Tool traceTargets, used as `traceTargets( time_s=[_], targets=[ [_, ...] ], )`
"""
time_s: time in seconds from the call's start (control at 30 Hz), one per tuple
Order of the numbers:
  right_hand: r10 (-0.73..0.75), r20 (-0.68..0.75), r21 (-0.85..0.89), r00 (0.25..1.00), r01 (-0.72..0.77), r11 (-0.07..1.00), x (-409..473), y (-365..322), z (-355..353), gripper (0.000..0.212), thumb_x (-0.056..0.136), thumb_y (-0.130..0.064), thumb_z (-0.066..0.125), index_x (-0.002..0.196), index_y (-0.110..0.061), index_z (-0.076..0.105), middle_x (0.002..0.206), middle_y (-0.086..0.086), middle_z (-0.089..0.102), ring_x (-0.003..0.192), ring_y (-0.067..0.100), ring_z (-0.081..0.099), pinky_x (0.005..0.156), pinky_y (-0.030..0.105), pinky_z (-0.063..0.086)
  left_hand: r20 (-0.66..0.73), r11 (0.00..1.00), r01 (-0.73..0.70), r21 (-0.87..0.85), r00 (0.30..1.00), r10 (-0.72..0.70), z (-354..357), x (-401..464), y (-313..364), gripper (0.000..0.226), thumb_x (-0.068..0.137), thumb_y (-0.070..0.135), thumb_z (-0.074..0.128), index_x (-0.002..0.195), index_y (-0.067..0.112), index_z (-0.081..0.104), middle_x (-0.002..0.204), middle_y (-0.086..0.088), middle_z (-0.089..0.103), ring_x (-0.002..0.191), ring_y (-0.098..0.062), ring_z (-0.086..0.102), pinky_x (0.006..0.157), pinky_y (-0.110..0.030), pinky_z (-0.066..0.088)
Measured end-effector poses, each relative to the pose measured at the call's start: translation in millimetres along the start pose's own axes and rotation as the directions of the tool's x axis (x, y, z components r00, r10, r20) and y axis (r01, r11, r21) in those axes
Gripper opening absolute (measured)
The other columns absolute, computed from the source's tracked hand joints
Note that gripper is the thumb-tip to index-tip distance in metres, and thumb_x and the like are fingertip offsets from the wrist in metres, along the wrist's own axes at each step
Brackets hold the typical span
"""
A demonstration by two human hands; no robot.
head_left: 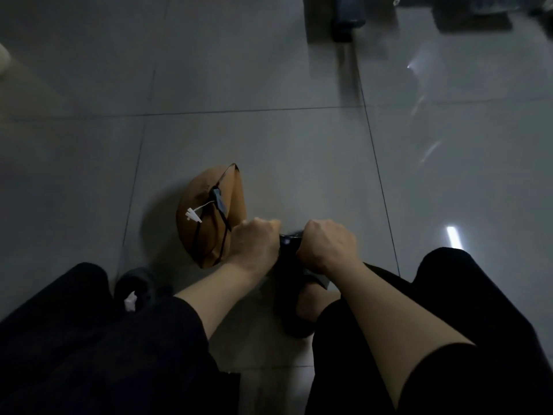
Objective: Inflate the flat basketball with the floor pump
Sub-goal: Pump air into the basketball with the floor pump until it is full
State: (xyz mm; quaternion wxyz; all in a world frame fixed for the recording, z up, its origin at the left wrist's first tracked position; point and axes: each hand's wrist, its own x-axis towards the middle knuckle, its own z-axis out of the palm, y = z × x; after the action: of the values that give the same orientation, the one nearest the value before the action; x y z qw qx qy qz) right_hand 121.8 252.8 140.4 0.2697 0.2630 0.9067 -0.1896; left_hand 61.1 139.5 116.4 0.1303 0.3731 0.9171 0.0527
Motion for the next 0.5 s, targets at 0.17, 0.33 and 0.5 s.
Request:
traceTargets(
  time_s=[0.17, 0.33, 0.5],
  targets=[
    [0.072, -0.018, 0.001, 0.997, -0.072, 0.997, 2.1, 14.7, 2.8, 0.018, 0.086, -0.029, 0.056, 0.091, -0.012, 0.058, 0.093, 0.010, 0.061, 0.088, 0.032, 0.060, 0.068, 0.032, 0.042, 0.051, 0.998, -0.016, 0.056, 0.999, 0.013, -2.1, 8.6, 14.9, 0.013, 0.089, 0.013, 0.048, 0.093, 0.011, 0.059, 0.091, -0.011, 0.065, 0.085, -0.032, 0.062, 0.062, -0.032, 0.040],
    [0.108, 0.037, -0.006, 0.993, -0.108, 0.994, -27.4, 31.0, -13.9, 0.017, 0.079, -0.022, 0.060, 0.092, -0.011, 0.057, 0.107, 0.016, 0.064, 0.100, 0.033, 0.061, 0.076, 0.034, 0.048, 0.129, 0.991, -0.132, 0.023, 0.983, 0.128, -32.9, -0.3, 43.9, 0.018, 0.088, 0.013, 0.047, 0.100, 0.007, 0.059, 0.101, -0.016, 0.063, 0.095, -0.036, 0.059, 0.066, -0.033, 0.039],
    [0.000, -0.106, -0.023, 0.994, -0.002, 1.000, -55.8, 19.1, -79.5, 0.016, 0.082, -0.020, 0.059, 0.070, -0.013, 0.052, 0.081, 0.010, 0.058, 0.076, 0.028, 0.057, 0.067, 0.034, 0.048, -0.099, 0.990, -0.132, 0.044, 0.986, 0.136, -101.9, -14.9, 49.6, 0.013, 0.083, 0.013, 0.052, 0.092, 0.009, 0.060, 0.092, -0.014, 0.063, 0.087, -0.035, 0.060, 0.062, -0.032, 0.037]
  ],
)
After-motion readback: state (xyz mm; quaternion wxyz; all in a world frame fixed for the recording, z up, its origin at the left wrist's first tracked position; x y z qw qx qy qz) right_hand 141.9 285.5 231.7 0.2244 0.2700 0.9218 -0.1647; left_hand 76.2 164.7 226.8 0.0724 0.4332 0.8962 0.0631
